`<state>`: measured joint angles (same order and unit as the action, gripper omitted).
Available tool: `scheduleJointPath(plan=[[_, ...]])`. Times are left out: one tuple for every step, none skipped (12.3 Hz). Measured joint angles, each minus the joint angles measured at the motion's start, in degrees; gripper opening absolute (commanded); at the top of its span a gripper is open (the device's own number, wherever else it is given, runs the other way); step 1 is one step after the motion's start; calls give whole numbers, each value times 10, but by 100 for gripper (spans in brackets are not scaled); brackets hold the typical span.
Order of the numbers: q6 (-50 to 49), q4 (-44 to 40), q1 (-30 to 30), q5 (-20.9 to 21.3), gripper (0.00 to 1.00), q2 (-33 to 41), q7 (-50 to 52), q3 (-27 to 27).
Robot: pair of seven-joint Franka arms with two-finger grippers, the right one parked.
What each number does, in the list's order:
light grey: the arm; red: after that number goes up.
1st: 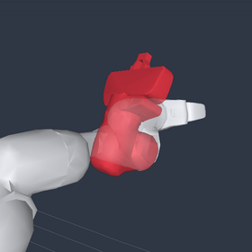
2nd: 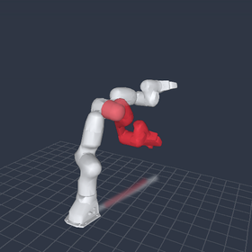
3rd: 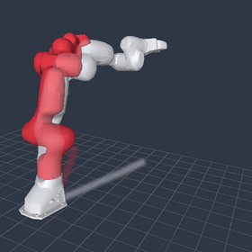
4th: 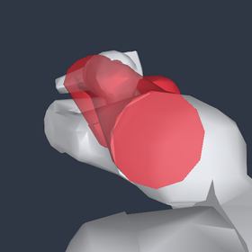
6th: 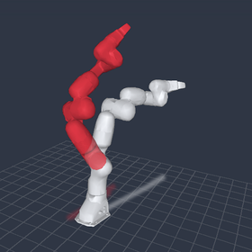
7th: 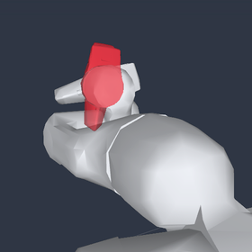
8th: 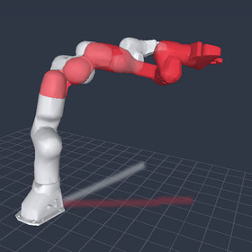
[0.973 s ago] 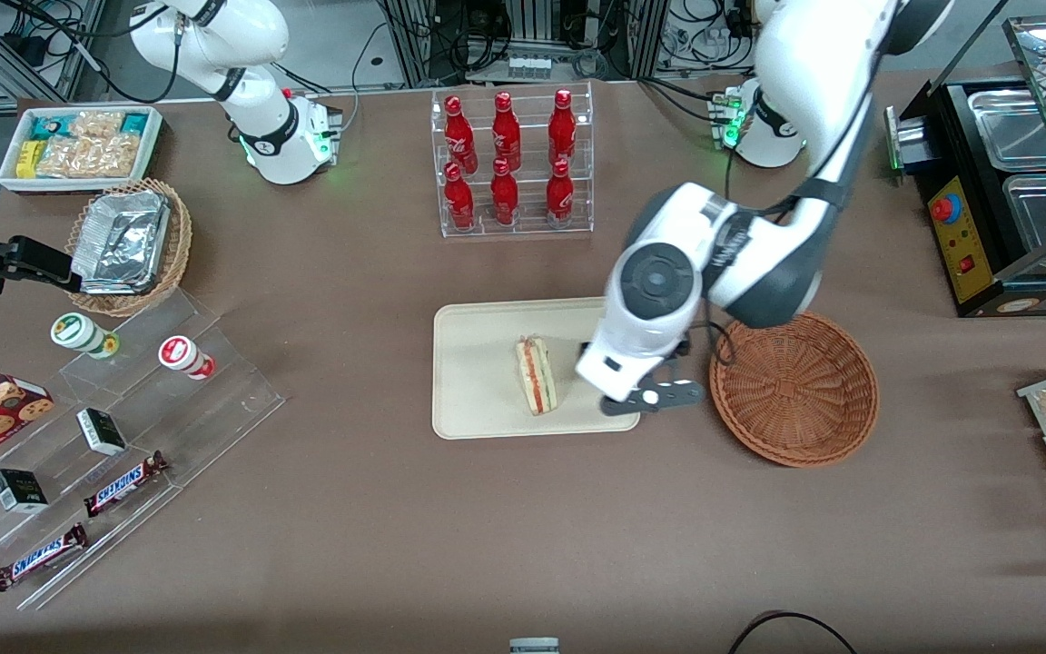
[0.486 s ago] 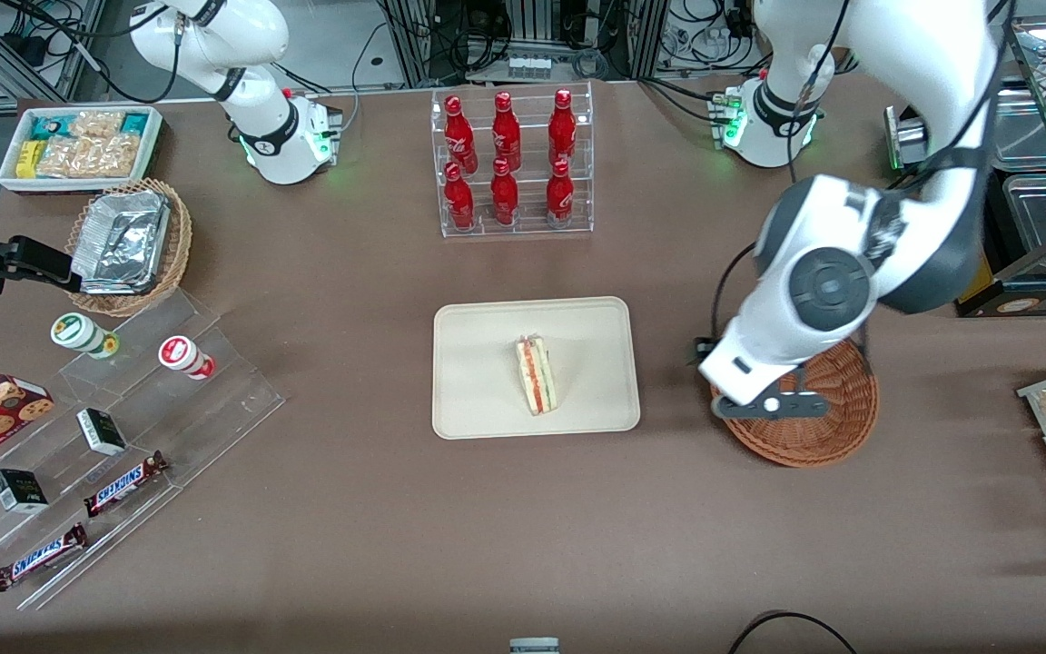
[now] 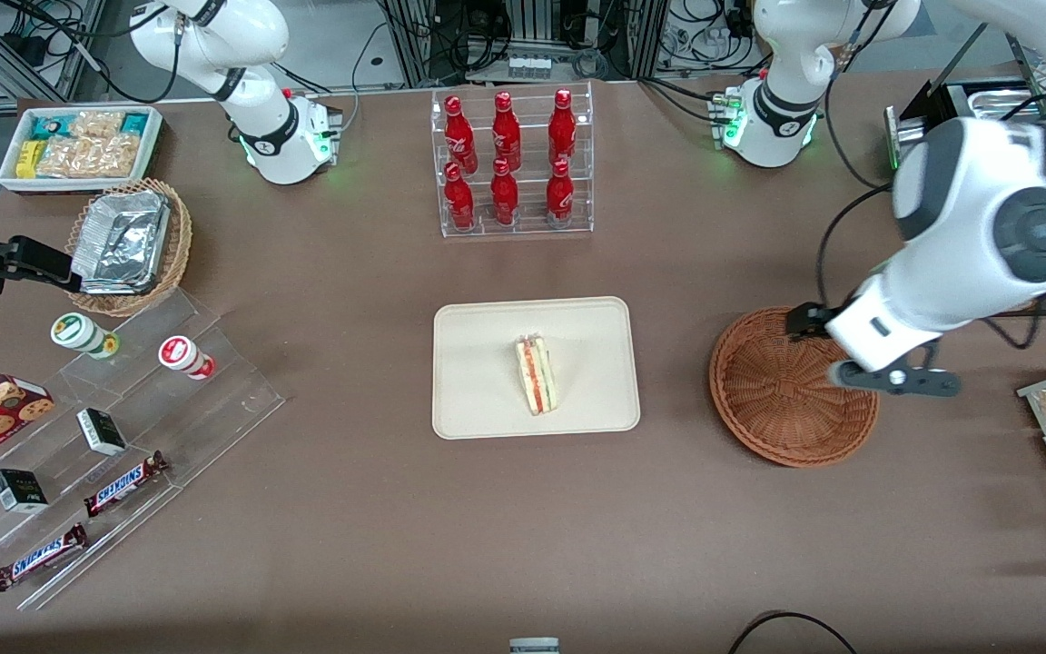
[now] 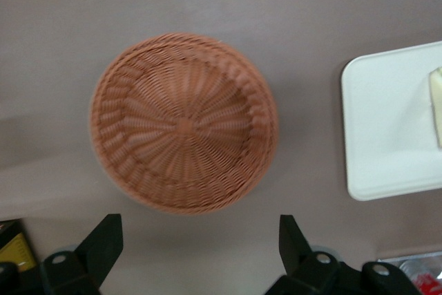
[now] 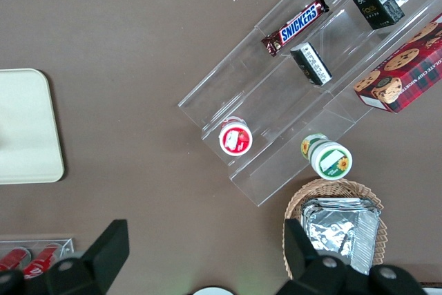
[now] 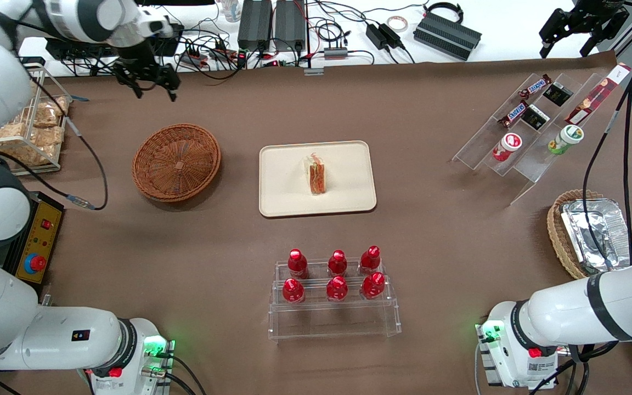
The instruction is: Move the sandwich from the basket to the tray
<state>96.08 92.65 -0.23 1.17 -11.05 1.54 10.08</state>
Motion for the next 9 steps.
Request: scheduleJointPath(plan=[[-14, 0, 14, -6, 100, 13, -22, 0], [-25, 0, 22, -8, 100, 25, -38, -1], [-31, 1, 24, -8, 100, 37, -46, -4], [-34, 1, 23, -8, 100, 47, -51, -14], [-36, 1, 21, -9, 100, 57, -56, -23], [-41, 1, 18, -9, 100, 67, -61, -32], [-51, 1, 6, -9, 100, 76, -63, -49], [-59, 2, -12, -9, 100, 85, -64, -71], [-62, 2, -25, -9, 100, 92, -64, -86]])
